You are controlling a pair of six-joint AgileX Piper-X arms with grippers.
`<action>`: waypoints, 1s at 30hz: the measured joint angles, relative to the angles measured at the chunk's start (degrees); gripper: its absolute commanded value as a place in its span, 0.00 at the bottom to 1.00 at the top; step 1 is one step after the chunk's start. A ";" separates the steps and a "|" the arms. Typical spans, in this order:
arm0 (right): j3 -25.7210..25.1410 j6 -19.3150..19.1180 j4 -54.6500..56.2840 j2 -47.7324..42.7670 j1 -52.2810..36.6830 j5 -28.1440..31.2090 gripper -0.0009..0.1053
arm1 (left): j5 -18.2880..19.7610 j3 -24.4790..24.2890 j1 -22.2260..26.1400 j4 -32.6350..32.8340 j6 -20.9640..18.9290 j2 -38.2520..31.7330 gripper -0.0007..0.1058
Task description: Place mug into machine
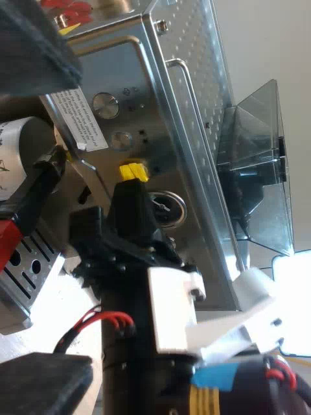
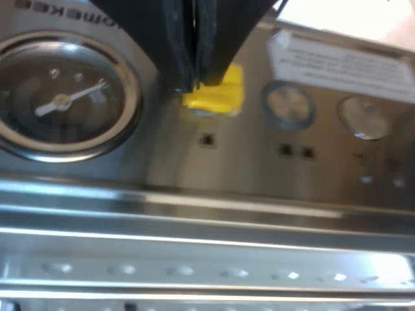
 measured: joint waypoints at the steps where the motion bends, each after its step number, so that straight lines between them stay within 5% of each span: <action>1: 0.00 0.65 -0.17 -0.02 -0.53 -0.46 0.01 | 0.00 0.00 0.00 0.00 0.00 0.00 0.77; 21: 0.23 0.63 1.73 -0.93 -1.93 -3.32 0.01 | 0.11 0.00 0.00 0.00 0.00 0.00 0.77; 24: -0.10 3.01 7.04 -2.41 -0.74 -2.48 0.02 | 0.11 0.16 0.00 0.00 0.00 0.00 0.77; 27: -0.10 6.98 13.88 -5.04 0.61 -3.12 0.20 | 0.11 0.91 0.00 0.00 0.00 0.00 0.77; 29: -0.10 9.17 18.55 -7.63 1.68 -3.55 0.46 | 0.11 1.94 0.00 0.00 0.00 0.00 0.77; 30: -0.10 9.27 19.59 -8.27 1.77 -3.85 0.50 | 0.11 2.27 0.00 0.00 0.00 0.00 0.77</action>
